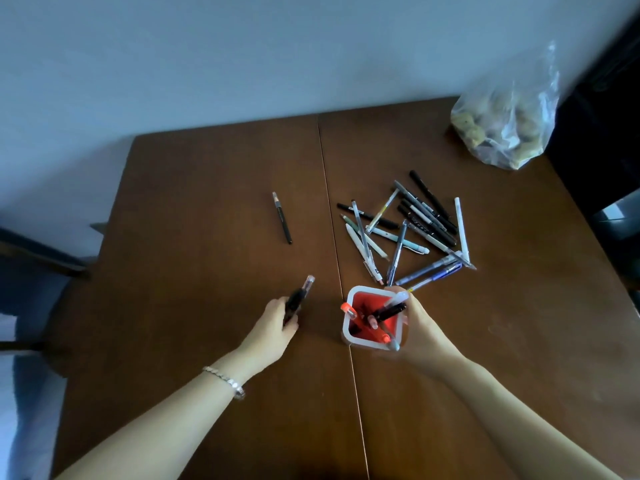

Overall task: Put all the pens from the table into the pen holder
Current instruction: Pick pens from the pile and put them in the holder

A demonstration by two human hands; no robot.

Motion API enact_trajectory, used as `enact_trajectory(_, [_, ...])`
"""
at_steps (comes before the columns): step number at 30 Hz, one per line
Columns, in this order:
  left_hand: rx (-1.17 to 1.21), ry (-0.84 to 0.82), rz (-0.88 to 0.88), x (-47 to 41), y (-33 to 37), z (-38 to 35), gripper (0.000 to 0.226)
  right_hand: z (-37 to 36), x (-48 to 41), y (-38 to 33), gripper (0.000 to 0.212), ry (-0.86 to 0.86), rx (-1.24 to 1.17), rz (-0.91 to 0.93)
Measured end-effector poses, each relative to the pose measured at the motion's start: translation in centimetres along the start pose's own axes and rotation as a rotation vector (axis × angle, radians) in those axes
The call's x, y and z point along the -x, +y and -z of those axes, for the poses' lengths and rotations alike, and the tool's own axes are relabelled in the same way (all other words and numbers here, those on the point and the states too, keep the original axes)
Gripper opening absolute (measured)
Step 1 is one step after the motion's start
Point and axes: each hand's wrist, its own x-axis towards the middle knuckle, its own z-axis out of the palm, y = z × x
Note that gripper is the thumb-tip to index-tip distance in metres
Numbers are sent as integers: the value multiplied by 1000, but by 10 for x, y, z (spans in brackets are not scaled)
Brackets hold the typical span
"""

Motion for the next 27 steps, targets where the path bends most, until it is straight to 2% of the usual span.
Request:
enact_trajectory(2, [304, 175, 31, 15, 16, 10, 21, 0, 3, -8, 68, -12, -21, 3])
enact_trajectory(6, [663, 426, -214, 39, 69, 22, 15, 5, 6, -25, 51, -51, -116, 22])
enact_trajectory(9, [832, 419, -317, 42, 99, 14, 21, 5, 7, -29, 53, -19, -151, 24])
enact_trajectory(11, [846, 369, -309, 37, 110, -2, 24, 1, 8, -19, 65, 30, -101, -8])
enact_trajectory(13, [828, 265, -255, 32, 112, -24, 24, -2, 7, -12, 80, 54, -49, -55])
enact_trajectory(15, [715, 159, -192, 28, 109, -45, 18, -4, 5, -5, 80, 72, -13, -53])
enact_trajectory(17, [590, 140, -163, 27, 107, -56, 8, -4, 3, -5, 78, 86, 10, -51])
enact_trajectory(19, [560, 218, -252, 27, 107, -54, 12, -5, 2, -6, 80, 92, -20, -57])
enact_trajectory(22, [313, 337, -436, 24, 97, -45, 26, -8, 2, -3, 78, 118, -69, -63])
enact_trajectory(24, [147, 321, -525, 20, 87, -40, 35, -8, 3, -5, 76, 122, -57, -66])
enact_trajectory(27, [-47, 309, -616, 11, 79, -44, 35, -7, 3, -6, 74, 116, -38, -49])
